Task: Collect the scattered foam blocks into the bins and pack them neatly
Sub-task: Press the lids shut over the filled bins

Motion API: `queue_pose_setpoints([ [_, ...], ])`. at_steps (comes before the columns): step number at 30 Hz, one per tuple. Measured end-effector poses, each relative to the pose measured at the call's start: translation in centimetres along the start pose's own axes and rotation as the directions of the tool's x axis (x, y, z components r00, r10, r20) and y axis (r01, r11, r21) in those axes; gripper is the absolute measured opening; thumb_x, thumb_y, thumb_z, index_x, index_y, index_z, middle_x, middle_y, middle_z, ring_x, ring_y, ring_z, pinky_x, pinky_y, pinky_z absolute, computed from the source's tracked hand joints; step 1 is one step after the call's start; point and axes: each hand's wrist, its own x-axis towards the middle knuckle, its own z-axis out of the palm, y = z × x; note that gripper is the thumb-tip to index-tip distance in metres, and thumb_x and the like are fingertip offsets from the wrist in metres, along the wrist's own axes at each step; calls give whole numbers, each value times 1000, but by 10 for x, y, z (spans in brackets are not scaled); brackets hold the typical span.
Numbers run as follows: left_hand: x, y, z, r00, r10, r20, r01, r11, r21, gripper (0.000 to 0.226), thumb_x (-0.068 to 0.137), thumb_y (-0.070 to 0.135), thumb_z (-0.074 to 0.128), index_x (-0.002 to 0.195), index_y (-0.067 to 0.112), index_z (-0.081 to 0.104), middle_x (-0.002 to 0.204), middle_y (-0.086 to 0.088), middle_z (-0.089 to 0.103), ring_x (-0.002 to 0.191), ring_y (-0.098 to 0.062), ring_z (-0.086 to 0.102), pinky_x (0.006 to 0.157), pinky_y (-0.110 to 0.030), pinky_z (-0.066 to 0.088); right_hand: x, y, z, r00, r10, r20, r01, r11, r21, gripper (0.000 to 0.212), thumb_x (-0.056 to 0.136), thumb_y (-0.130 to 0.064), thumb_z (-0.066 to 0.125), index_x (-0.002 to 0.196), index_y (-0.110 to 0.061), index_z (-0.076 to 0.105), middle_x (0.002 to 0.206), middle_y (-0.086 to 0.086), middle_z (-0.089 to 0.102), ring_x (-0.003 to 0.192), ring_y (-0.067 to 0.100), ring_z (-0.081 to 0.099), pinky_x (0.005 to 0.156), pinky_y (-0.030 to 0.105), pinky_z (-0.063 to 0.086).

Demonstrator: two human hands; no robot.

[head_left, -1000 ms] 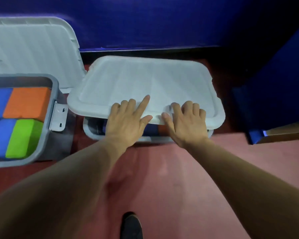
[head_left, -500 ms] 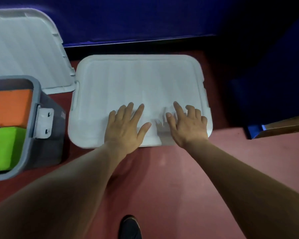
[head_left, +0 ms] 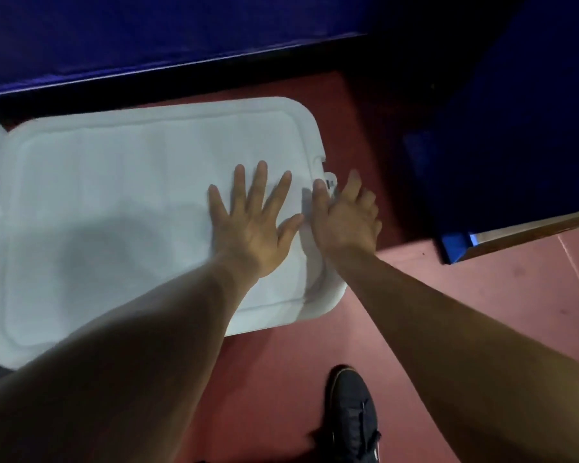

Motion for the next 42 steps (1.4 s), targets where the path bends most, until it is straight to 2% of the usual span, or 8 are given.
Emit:
queue_pose_setpoints([
  [6,3,2,18,996,-87,-3,88,995,41,73,101,71,16,162,31,12,170,-2,7,156,-30,5,113,-73,11,17,8,25,993,29,111,-44,990,135,88,92,-81,24,153,-20,36,146,10,49,134,29,49,96,35,40],
  [13,3,5,14,988,-123,93,117,991,62,75,97,69,-4,162,32,3,170,-2,-4,156,-33,-1,114,-73,9,3,10,19,988,-111,-107,125,983,133,72,93,-72,49,129,-10,56,120,12,48,115,30,48,96,36,44],
  [17,2,7,12,984,-140,110,132,988,81,75,96,66,-7,162,30,0,170,-2,-6,156,-33,-1,114,-73,11,2,9,15,989,-145,-17,146,977,153,76,97,-68,45,152,-15,38,144,11,54,132,31,52,101,37,46],
  [24,1,6,10,981,-130,147,126,991,38,76,95,66,-11,162,31,2,170,2,-8,156,-31,-6,115,-73,8,-1,11,13,959,-275,-74,279,959,53,71,99,-63,48,152,-15,42,137,11,61,123,31,59,91,39,54],
  [29,-4,2,-2,989,-96,113,105,992,-74,70,103,58,3,160,23,25,168,-1,21,156,-27,14,117,-71,12,-1,11,16,961,-271,-61,271,963,-17,77,99,-63,47,157,-16,32,142,15,48,129,34,50,98,47,48],
  [34,-24,-78,-39,982,-190,-22,180,955,-237,64,104,53,18,152,19,43,156,-6,44,143,-28,41,118,-53,29,-27,-34,31,844,-504,-182,477,861,-174,58,100,-41,56,148,-9,44,146,21,43,141,39,35,111,58,30],
  [39,-83,-227,-59,851,-525,-2,518,840,-164,64,104,55,22,157,19,32,163,-16,29,150,-35,25,122,-52,23,-109,-146,98,731,-677,85,682,727,-83,49,105,-44,37,149,-23,47,153,7,45,145,30,34,113,48,26],
  [42,-114,-286,-53,718,-676,164,696,702,-151,73,99,66,18,161,27,11,167,-17,15,154,-36,14,123,-53,20,-145,-208,140,627,-735,256,774,625,-102,52,106,-50,28,154,-31,36,160,7,32,149,33,24,115,54,25],
])
